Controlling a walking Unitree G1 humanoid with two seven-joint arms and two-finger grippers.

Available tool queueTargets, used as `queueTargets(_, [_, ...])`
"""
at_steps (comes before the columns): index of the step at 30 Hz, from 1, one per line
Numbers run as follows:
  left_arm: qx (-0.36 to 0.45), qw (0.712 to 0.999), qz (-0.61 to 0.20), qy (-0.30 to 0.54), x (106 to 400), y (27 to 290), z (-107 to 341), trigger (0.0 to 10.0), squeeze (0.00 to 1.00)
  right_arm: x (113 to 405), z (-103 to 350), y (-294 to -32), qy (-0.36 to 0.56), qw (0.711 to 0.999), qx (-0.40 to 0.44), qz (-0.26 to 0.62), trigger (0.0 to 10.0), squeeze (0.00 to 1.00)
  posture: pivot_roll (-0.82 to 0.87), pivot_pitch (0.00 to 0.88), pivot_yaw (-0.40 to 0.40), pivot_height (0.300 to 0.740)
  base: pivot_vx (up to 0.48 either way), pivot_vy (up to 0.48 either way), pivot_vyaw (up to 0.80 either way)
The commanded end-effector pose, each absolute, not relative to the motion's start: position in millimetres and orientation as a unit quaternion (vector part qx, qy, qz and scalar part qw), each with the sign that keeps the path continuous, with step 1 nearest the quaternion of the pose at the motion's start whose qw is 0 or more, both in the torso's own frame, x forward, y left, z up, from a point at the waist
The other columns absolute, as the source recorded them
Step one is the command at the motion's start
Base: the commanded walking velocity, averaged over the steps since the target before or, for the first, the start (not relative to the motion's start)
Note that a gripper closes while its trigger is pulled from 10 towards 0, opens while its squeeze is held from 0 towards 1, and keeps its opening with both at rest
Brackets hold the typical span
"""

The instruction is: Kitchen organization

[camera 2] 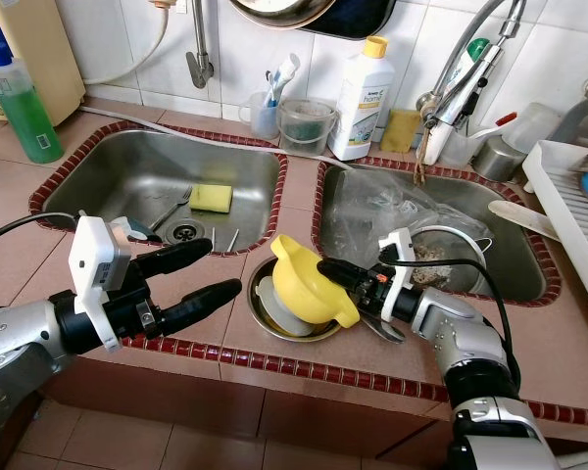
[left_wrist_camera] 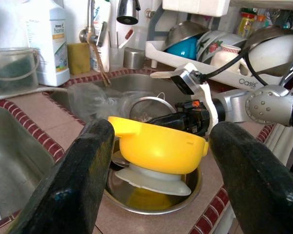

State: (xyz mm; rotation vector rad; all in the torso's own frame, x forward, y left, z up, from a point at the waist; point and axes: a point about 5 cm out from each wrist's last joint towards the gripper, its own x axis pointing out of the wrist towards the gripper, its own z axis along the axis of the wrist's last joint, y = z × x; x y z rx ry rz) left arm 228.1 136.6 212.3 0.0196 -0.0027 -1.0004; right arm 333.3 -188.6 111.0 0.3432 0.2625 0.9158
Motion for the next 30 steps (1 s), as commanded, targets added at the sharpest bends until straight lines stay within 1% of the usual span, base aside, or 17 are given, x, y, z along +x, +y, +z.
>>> queueTargets(1, [0.017, 0.873, -0.487, 0.001, 226, 135, 214, 10.0, 0.0, 333, 108, -192, 0.137, 0.875, 0.162, 0.434, 0.0, 0.0, -0.06, 0.08, -0.085, 0.74, 0.0, 0.0, 0.0])
queueTargets(4, [0.016, 0.874, -0.486, 0.0, 227, 135, 214, 10.0, 0.0, 334, 111, -192, 0.133, 0.875, 0.163, 0.436, 0.0, 0.0, -0.06, 0.079, -0.086, 0.74, 0.0, 0.0, 0.0])
queueTargets(10, [0.014, 0.875, -0.485, -0.001, 227, 134, 214, 10.0, 0.0, 339, 123, -194, 0.106, 0.872, 0.192, 0.437, 0.0, 0.0, -0.07, 0.083, -0.088, 0.74, 0.0, 0.0, 0.0])
queueTargets(11, [0.014, 0.875, -0.484, -0.001, 227, 134, 214, 10.0, 0.0, 341, 130, -195, 0.093, 0.871, 0.207, 0.437, 0.0, 0.0, -0.07, 0.083, -0.088, 0.74, 0.0, 0.0, 0.0])
queueTargets(19, [0.012, 0.877, -0.481, -0.002, 228, 135, 215, 10.0, 0.0, 346, 148, -197, 0.06, 0.86, 0.242, 0.445, 0.0, 0.0, -0.07, 0.088, -0.089, 0.74, 0.0, 0.0, 0.0])
queueTargets(30, [0.012, 0.878, -0.479, -0.003, 229, 135, 215, 10.0, 0.0, 347, 156, -196, 0.048, 0.849, 0.268, 0.453, 0.0, 0.0, -0.06, 0.089, -0.091, 0.74, 0.0, 0.0, 0.0])
